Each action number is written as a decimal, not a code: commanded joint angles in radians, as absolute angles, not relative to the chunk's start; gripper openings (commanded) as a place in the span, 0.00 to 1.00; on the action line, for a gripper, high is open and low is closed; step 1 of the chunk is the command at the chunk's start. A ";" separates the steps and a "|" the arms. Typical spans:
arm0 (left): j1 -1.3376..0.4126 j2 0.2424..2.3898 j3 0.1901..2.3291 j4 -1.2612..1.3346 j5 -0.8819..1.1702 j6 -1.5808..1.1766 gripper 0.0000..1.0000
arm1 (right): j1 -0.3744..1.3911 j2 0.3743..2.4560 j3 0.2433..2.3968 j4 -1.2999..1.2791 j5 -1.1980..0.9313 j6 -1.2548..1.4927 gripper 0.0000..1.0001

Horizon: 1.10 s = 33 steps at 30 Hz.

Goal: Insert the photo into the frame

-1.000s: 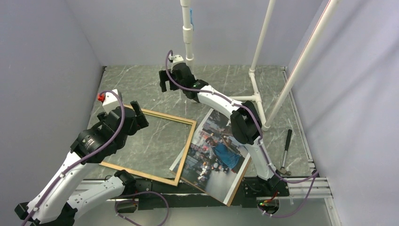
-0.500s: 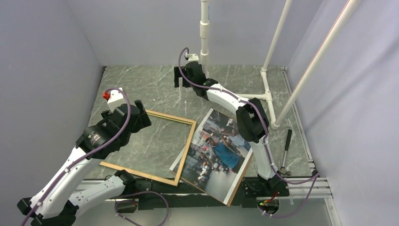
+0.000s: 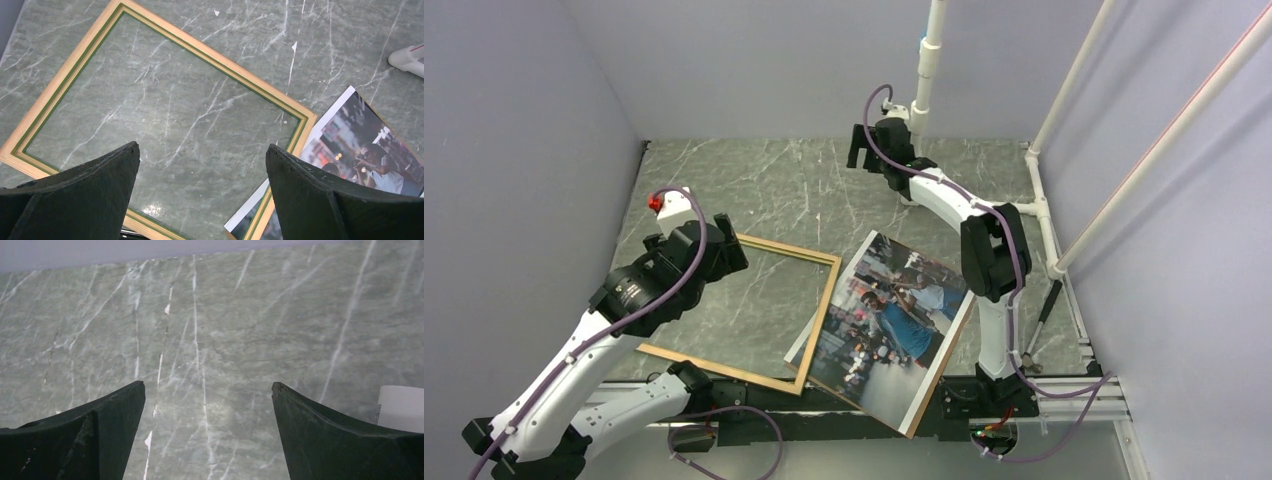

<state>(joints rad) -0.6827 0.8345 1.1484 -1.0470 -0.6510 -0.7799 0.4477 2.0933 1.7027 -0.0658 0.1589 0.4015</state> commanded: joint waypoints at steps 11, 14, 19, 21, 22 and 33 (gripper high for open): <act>-0.680 0.864 1.159 -0.985 -0.604 -0.756 0.99 | 0.389 1.943 1.629 -0.125 -0.098 0.370 1.00; -0.680 0.859 1.163 -0.956 -0.570 -0.749 0.99 | 0.401 1.920 1.595 -0.130 -0.234 0.328 1.00; -0.680 0.842 1.173 -0.886 -0.486 -0.725 0.99 | 0.440 1.881 1.533 -0.150 -0.349 0.252 1.00; -0.681 0.837 1.177 -0.871 -0.460 -0.721 0.99 | 0.470 1.867 1.514 -0.170 -0.362 0.203 1.00; -0.681 0.835 1.179 -0.867 -0.450 -0.721 0.99 | 0.490 1.862 1.505 -0.182 -0.359 0.177 1.00; -0.680 0.830 1.188 -0.855 -0.413 -0.724 0.99 | 0.736 1.984 1.585 -0.394 -0.234 -0.044 1.00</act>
